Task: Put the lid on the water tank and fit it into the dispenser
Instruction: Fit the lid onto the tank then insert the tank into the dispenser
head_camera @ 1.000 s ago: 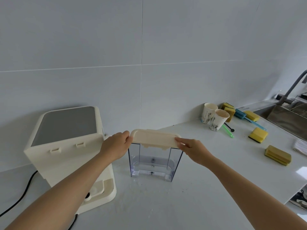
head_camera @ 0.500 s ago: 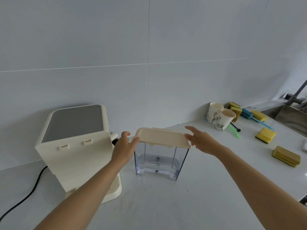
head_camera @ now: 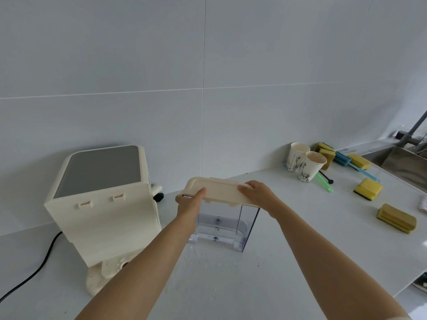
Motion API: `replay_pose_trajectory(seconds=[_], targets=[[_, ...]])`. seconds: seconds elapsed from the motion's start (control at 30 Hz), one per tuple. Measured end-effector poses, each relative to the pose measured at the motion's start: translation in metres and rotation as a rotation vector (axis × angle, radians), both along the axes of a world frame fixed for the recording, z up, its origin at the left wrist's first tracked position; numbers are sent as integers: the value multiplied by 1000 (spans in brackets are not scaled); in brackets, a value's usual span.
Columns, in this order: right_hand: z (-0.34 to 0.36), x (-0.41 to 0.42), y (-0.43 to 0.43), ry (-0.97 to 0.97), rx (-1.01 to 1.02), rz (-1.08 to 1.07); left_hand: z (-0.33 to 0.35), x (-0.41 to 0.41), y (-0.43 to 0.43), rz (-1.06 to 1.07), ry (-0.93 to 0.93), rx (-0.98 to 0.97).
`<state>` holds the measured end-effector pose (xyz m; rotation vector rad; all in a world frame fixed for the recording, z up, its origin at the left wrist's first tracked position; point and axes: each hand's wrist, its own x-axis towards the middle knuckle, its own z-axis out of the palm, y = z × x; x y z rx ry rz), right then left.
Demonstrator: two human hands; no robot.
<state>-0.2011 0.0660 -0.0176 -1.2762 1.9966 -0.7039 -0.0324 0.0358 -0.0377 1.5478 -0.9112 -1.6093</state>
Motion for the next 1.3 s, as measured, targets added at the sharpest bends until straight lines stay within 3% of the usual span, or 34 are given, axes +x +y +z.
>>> replay_pose_trajectory(seconds=[0.33, 0.67, 1.07, 1.3], targets=[[-12, 2, 23, -245, 71, -48, -11, -7, -13, 11, 0, -92], [-8, 22, 34, -166, 194, 46, 4, -5, -35, -325, 26, -79], [-14, 43, 33, -177, 317, 101, 15, -3, -28, -455, -151, -144], [2, 13, 4, -140, 1, 14, 14, 12, 9, -460, -261, -276]])
